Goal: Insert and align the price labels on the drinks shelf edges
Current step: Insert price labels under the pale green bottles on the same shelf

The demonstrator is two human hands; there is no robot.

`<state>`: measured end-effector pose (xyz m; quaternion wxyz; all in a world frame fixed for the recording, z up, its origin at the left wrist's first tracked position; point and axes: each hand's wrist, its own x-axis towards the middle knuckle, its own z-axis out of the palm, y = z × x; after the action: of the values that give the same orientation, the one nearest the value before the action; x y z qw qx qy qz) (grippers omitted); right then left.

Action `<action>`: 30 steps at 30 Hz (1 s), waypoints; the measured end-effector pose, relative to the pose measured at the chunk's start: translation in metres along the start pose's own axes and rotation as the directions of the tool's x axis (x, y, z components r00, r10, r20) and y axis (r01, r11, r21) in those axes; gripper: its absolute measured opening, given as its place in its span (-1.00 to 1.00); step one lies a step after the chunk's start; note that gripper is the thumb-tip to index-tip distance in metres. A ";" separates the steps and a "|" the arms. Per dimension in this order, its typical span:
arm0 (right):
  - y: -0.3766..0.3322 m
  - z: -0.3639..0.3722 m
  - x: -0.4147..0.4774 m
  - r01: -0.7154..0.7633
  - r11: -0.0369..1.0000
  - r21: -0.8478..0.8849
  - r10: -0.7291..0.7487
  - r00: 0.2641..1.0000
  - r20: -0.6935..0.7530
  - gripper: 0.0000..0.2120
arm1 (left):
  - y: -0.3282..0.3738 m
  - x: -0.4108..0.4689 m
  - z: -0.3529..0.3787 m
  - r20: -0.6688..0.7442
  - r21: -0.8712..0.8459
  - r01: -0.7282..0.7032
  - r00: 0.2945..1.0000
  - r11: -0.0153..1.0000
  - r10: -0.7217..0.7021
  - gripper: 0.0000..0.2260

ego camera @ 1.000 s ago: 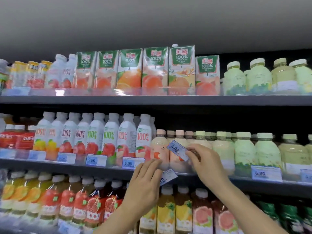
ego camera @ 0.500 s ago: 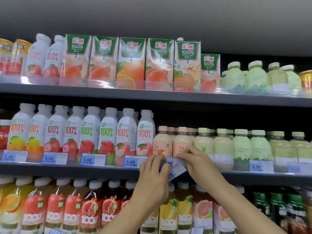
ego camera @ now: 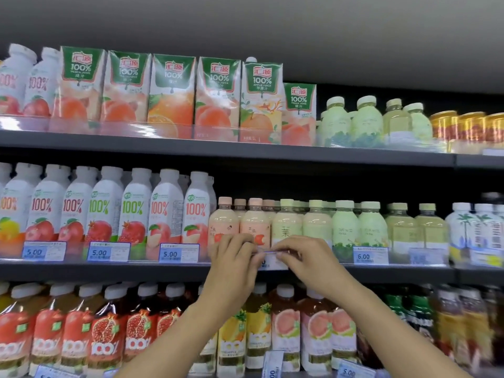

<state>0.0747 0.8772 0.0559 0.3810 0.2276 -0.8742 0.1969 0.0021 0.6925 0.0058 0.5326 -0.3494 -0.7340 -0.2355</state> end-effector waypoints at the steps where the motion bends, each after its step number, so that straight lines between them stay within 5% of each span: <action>1: 0.007 -0.007 -0.003 -0.065 0.997 0.035 0.066 0.998 -0.023 -0.84 | 0.008 0.003 0.004 -0.003 -0.056 0.051 0.999 0.997 -0.051 -0.77; 5: 0.035 -0.036 -0.019 -0.235 0.957 0.173 0.243 0.970 -0.026 -0.86 | 0.030 0.009 0.019 0.007 -0.155 0.148 0.989 0.977 -0.149 -0.82; 15: 0.064 -0.052 -0.031 -0.292 0.936 0.197 0.288 0.956 0.049 -0.87 | 0.044 -0.003 0.043 0.047 0.288 -0.106 0.994 0.952 0.096 -0.75; 30: 0.086 -0.071 -0.046 -0.308 0.939 0.153 0.317 0.948 -0.038 -0.86 | 0.070 0.011 0.063 0.056 0.222 -0.094 0.995 0.971 0.084 -0.75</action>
<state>0.0966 0.9960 0.0510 0.3545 0.1068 -0.8704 0.3247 0.0153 0.7856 -0.0061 0.5616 -0.3250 -0.7515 -0.1190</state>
